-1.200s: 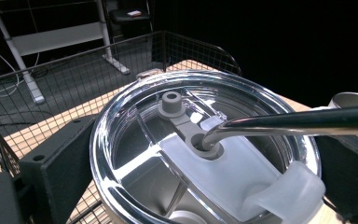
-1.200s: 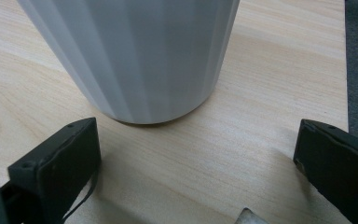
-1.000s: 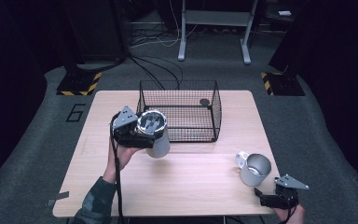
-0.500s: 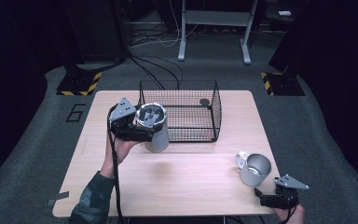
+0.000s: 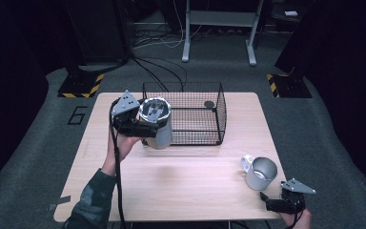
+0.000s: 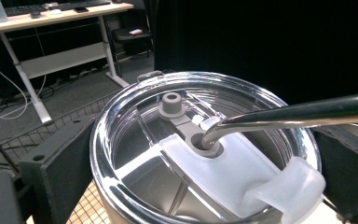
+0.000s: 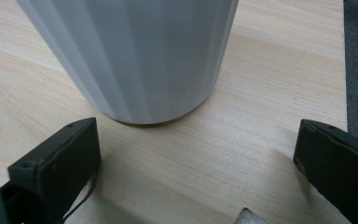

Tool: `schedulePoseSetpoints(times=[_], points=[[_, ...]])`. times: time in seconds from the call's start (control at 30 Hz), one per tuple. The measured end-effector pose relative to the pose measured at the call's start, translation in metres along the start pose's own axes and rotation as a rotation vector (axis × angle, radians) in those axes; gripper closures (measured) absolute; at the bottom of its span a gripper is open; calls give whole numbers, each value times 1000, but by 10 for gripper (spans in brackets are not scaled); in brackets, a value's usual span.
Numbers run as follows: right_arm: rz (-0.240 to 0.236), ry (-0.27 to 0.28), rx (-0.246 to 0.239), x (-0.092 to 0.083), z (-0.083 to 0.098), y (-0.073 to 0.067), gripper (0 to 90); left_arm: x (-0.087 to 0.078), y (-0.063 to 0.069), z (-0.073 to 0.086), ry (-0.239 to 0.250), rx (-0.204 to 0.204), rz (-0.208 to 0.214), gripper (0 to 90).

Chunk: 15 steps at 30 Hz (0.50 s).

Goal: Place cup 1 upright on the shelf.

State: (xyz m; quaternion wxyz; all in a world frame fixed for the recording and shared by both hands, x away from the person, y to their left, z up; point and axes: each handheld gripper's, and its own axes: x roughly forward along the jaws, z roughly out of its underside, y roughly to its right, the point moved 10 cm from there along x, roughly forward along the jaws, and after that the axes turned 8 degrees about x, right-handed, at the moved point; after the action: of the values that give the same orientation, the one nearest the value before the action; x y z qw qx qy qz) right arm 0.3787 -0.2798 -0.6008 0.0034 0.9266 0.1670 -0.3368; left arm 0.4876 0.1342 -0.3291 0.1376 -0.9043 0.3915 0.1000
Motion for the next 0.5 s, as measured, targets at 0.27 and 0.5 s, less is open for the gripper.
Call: schedulePoseSetpoints(times=[0.27,0.5], points=[[0,-1,3,0,0,0,2,4,-11,-10,6,-6,-19,39],[0,-1,3,0,0,0,2,10,-21,-14,4,-13,-30,39]])
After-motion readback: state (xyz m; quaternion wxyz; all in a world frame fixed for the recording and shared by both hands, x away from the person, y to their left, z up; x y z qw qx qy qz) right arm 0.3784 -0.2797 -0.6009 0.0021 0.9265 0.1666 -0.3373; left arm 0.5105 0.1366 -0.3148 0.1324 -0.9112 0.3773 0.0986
